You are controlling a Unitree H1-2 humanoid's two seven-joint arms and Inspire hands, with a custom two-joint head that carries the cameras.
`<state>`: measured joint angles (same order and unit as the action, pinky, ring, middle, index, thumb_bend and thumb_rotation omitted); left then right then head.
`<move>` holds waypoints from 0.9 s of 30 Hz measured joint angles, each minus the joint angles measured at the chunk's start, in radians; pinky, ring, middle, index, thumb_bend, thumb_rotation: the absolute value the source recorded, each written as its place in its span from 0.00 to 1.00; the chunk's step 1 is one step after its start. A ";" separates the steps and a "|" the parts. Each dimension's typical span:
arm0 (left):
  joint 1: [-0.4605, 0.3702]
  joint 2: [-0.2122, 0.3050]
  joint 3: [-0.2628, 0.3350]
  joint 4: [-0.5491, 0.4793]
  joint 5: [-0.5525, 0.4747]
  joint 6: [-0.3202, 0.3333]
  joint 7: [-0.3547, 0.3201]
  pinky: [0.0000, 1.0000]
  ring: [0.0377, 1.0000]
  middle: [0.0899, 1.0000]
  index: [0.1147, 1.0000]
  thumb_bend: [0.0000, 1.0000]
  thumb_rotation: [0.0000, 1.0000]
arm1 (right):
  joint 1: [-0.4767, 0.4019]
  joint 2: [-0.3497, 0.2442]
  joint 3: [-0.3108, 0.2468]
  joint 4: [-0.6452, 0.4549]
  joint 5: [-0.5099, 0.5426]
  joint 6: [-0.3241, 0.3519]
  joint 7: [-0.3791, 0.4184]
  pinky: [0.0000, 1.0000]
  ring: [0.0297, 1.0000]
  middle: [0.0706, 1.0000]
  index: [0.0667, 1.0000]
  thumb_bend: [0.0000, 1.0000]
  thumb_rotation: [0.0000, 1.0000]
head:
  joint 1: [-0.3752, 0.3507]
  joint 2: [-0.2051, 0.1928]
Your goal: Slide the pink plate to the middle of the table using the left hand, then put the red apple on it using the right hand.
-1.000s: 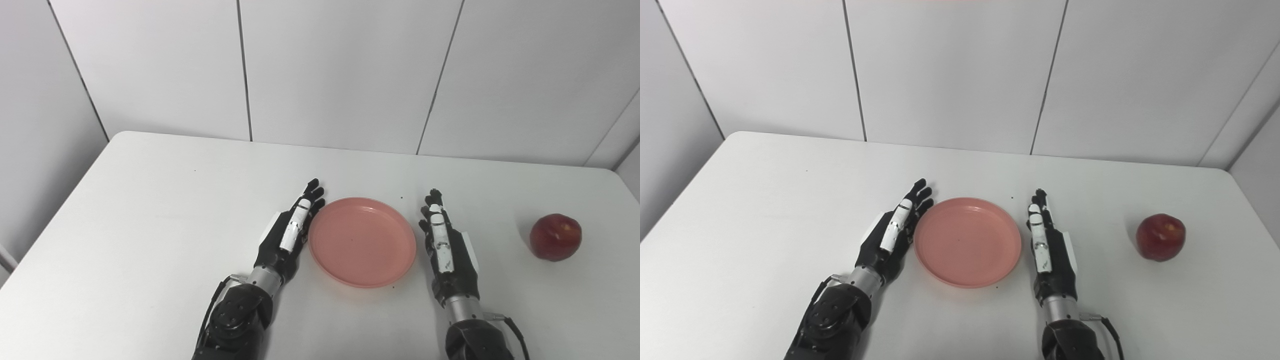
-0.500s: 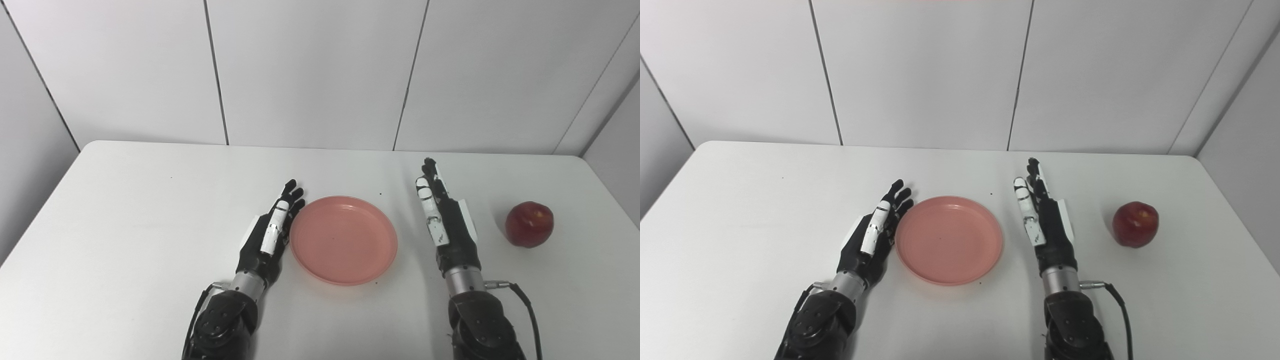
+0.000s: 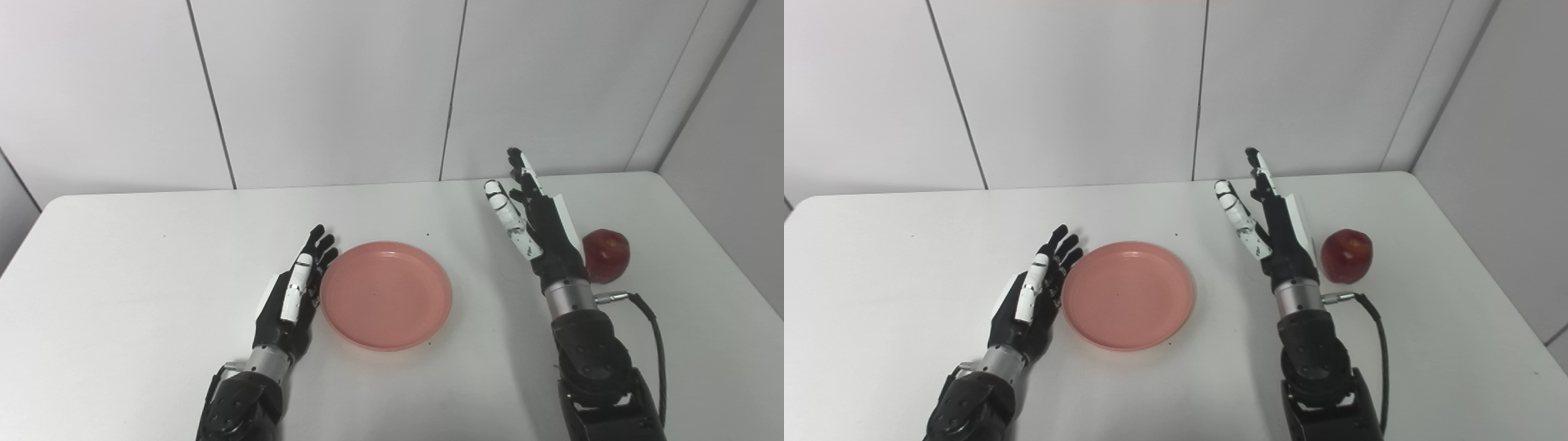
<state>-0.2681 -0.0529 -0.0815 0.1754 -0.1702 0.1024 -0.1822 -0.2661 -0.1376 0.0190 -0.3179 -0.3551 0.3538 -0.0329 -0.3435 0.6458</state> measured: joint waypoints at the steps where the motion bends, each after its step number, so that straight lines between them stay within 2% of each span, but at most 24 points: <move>1: 0.000 0.000 0.003 -0.001 0.000 0.000 -0.001 1.00 0.98 0.99 0.97 0.38 1.00 | 0.000 -0.011 0.003 -0.012 -0.024 0.004 0.001 0.86 0.93 0.95 0.94 0.66 0.84 | -0.008 -0.002; 7: 0.000 0.000 0.018 -0.001 -0.011 0.000 -0.003 1.00 0.98 0.98 0.96 0.36 1.00 | -0.025 -0.054 -0.011 -0.105 -0.133 0.071 0.008 0.81 0.90 0.93 0.95 0.83 0.55 | -0.032 -0.008; 9: 0.000 0.000 0.022 0.000 -0.020 0.000 -0.003 0.99 0.98 0.98 0.96 0.36 1.00 | -0.029 -0.063 -0.018 -0.127 -0.188 0.095 0.022 0.80 0.89 0.92 0.95 0.87 0.50 | -0.046 -0.011; 12: 0.000 0.002 0.025 0.001 -0.020 0.000 -0.003 0.99 0.98 0.98 0.96 0.37 1.00 | -0.029 -0.080 -0.033 -0.133 -0.259 0.114 0.030 0.78 0.88 0.91 0.96 0.90 0.48 | -0.049 -0.014; 15: 0.000 0.004 0.027 0.000 -0.020 0.000 -0.003 0.99 0.98 0.98 0.97 0.38 1.00 | -0.028 -0.106 -0.056 -0.146 -0.291 0.115 0.045 0.78 0.89 0.92 0.97 0.99 0.47 | -0.071 -0.020; 20: -0.003 0.012 0.033 0.008 -0.021 0.000 -0.015 1.00 0.98 0.99 0.98 0.38 1.00 | -0.011 -0.134 -0.110 -0.150 -0.341 0.114 0.042 0.82 0.91 0.94 0.98 1.00 0.48 | -0.091 -0.021; 27: -0.008 0.021 0.044 0.025 -0.022 -0.020 -0.034 0.99 0.98 0.99 0.97 0.40 1.00 | 0.045 -0.180 -0.166 -0.093 -0.345 0.087 -0.009 0.78 0.88 0.93 1.00 1.00 0.51 | -0.097 -0.025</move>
<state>-0.2764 -0.0317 -0.0372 0.2006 -0.1919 0.0822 -0.2161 -0.2211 -0.3172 -0.1473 -0.4107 -0.6996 0.4408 -0.0420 -0.4403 0.6213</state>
